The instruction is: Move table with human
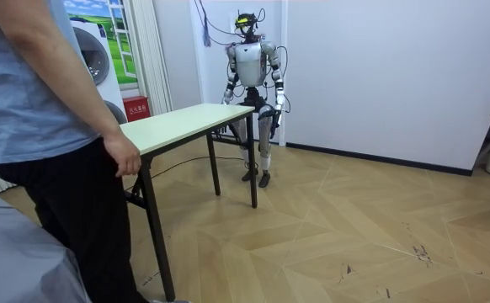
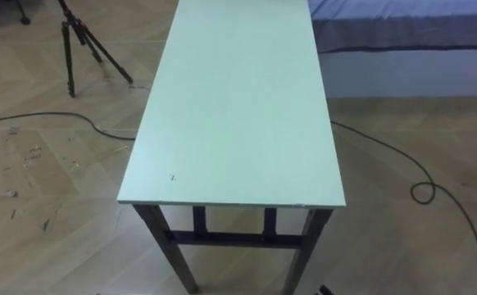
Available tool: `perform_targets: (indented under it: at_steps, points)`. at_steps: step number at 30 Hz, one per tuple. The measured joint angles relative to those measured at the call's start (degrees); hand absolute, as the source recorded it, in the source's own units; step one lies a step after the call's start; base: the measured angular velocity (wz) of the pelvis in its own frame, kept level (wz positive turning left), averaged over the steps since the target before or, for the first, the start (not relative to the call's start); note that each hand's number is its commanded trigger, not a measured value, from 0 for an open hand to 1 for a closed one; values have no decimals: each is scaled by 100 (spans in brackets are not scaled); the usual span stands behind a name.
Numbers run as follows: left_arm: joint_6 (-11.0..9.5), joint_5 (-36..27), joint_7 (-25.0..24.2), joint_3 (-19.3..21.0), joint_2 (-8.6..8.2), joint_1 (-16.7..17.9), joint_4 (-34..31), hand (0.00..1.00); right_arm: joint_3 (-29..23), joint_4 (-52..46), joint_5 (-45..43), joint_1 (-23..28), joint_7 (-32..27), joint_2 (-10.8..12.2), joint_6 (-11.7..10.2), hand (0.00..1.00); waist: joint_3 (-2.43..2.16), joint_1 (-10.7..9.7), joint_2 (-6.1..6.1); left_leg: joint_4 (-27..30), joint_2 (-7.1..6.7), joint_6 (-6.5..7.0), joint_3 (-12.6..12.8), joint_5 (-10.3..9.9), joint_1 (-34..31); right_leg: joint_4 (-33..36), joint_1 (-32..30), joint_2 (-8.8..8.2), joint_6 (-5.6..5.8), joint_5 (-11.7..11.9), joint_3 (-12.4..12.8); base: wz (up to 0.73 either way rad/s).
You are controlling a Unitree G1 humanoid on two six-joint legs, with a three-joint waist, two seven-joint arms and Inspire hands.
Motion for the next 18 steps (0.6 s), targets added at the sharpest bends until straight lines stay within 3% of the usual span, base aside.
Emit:
perform_targets:
  at_steps: [6,11,18]
  points:
    - [25,-474,-136,-593,-21,254,-1119,0,455,-1421,419,412,147,40,27,0,16,-24,-47,6,4,0,11,0,-6,13,-13,1,0,0,36,0]
    - [36,-1363,-286,-1000,26,390,-1878,0,803,-1922,1076,446,309,51,28,0,17,-7,-76,-1,9,1,16,0,13,77,-36,-1,0,0,65,0]
    - [53,-1850,-372,-1529,159,461,-2862,0,1247,-2587,1856,321,337,-63,51,0,14,-27,-32,1,14,4,33,3,-18,80,-84,1,1,0,68,-1]
